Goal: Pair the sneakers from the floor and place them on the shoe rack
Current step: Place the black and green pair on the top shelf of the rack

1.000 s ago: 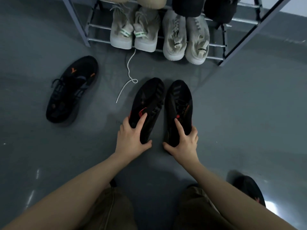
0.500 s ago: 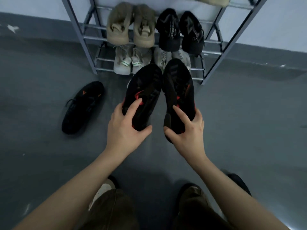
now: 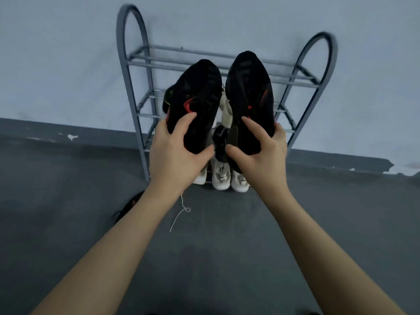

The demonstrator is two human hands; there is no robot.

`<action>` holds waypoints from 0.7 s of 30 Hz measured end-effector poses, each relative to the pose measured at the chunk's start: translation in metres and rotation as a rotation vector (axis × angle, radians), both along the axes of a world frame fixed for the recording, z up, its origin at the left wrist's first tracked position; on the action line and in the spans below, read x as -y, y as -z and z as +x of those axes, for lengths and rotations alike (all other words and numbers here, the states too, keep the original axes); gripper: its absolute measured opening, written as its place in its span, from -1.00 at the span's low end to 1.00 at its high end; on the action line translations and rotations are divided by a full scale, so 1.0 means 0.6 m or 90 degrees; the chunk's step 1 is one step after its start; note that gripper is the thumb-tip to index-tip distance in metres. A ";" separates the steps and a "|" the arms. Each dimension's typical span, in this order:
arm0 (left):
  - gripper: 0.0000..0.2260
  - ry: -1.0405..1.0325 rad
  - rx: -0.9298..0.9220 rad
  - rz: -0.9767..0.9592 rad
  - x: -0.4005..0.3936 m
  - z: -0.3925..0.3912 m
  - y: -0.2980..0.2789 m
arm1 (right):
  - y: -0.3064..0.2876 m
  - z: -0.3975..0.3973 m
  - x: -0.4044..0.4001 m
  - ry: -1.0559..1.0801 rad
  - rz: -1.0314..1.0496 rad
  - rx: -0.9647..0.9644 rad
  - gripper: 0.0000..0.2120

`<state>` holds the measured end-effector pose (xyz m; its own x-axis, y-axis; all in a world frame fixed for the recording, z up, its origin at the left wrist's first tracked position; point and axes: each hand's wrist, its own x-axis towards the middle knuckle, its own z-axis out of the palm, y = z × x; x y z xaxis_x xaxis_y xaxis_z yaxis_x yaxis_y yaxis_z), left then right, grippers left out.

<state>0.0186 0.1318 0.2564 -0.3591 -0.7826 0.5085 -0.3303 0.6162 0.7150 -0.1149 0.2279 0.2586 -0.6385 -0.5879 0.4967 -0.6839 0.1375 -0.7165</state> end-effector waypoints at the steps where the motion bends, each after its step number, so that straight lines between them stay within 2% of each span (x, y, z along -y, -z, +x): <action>1: -0.40 -0.005 -0.009 -0.014 0.011 -0.006 -0.017 | -0.019 -0.004 0.013 -0.002 -0.011 -0.008 -0.42; 6: -0.40 -0.028 -0.012 -0.037 0.090 -0.042 -0.085 | -0.086 -0.035 0.092 -0.018 -0.026 -0.050 -0.43; 13: -0.35 -0.052 0.061 -0.011 0.233 -0.096 -0.138 | -0.141 -0.101 0.229 -0.006 -0.006 0.008 -0.50; 21: -0.39 -0.090 0.026 0.022 0.359 -0.144 -0.142 | -0.129 -0.147 0.362 0.004 0.005 0.048 -0.55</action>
